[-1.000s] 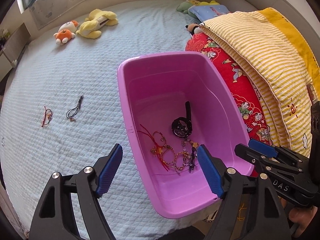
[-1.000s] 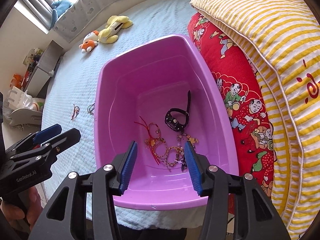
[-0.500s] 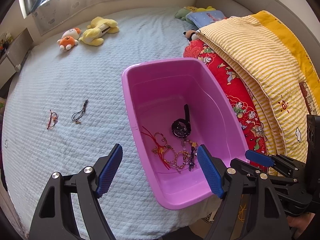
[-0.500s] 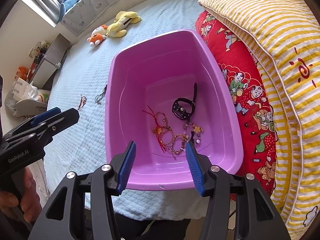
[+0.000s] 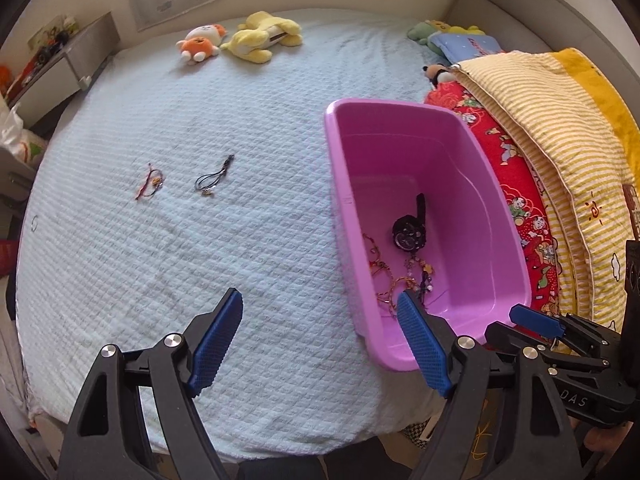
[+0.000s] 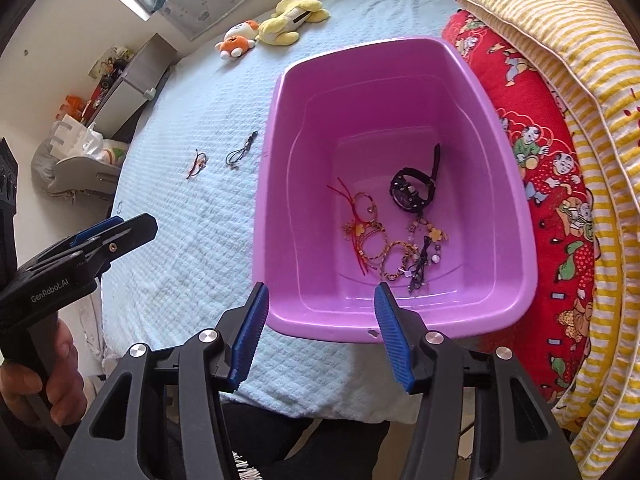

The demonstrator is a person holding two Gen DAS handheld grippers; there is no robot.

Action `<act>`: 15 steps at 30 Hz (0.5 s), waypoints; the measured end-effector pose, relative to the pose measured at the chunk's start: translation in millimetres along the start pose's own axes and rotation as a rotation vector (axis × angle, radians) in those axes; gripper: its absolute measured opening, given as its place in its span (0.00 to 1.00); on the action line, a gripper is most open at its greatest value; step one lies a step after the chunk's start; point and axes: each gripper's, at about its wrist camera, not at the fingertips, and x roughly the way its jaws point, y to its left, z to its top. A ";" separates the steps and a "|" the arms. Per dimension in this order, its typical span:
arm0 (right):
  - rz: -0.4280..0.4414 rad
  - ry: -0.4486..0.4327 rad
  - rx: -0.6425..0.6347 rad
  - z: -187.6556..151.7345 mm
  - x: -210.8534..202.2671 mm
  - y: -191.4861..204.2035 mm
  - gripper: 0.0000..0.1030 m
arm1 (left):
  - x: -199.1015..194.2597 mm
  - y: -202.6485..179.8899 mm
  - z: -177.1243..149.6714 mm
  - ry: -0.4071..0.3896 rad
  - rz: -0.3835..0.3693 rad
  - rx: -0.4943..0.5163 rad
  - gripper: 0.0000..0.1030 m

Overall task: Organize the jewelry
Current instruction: 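Withdraw both tools from the tub back over the remaining jewelry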

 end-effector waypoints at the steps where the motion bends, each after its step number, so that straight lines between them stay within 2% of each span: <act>1: 0.008 0.005 -0.017 0.7 2.9 6.0 0.51 | -1.1 9.3 -4.3 0.004 0.013 -0.018 0.77; 9: 0.056 0.033 -0.138 4.5 22.3 69.1 0.53 | -16.8 86.3 -28.0 0.001 0.075 -0.178 0.77; 15: 0.040 0.022 -0.174 6.7 38.6 120.2 0.54 | -27.3 150.2 -39.1 -0.029 0.071 -0.245 0.80</act>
